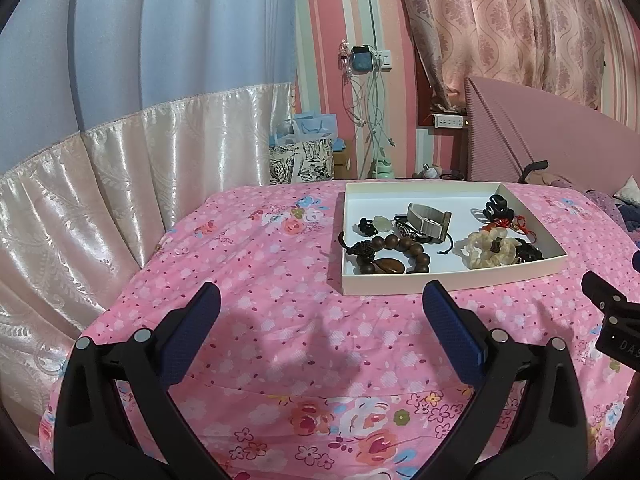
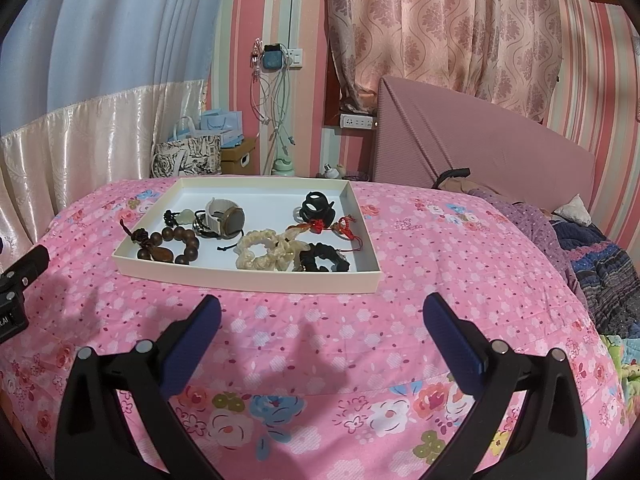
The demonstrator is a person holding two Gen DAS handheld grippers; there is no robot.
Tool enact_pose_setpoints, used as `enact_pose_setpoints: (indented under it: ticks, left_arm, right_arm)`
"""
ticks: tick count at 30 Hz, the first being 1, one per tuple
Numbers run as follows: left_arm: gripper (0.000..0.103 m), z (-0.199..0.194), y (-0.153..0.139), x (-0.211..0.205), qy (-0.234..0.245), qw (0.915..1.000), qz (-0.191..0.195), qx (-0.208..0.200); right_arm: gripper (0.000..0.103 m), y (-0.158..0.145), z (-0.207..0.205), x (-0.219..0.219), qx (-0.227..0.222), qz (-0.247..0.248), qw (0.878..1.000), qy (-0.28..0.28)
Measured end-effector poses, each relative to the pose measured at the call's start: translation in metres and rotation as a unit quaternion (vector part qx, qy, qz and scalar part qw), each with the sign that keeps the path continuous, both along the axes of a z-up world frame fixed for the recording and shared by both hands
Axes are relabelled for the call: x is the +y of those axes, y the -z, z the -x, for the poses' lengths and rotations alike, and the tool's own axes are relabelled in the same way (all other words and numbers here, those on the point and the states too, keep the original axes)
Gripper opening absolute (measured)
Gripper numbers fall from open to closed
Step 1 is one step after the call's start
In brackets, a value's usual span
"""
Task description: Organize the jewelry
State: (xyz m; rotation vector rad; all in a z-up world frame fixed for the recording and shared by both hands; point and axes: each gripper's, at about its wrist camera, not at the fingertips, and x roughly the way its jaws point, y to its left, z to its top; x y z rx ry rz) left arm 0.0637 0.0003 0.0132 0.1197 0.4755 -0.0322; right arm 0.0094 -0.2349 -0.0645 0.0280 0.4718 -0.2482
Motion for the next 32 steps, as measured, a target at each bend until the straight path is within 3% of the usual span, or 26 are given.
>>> enact_pose_setpoints:
  ticks: [22,32]
  left_arm:
    - [0.100,-0.0012,0.0004,0.0008,-0.003,1.0000,-0.005,-0.003]
    - [0.100,-0.0084,0.0020,0.0058,-0.007,0.9998,0.006,0.016]
  right_arm:
    - [0.101,0.0002,-0.0004,-0.0010,0.000,0.000,1.000,0.000]
    - [0.101,0.0000,-0.0006,-0.0009,-0.001,0.001,1.000,-0.001]
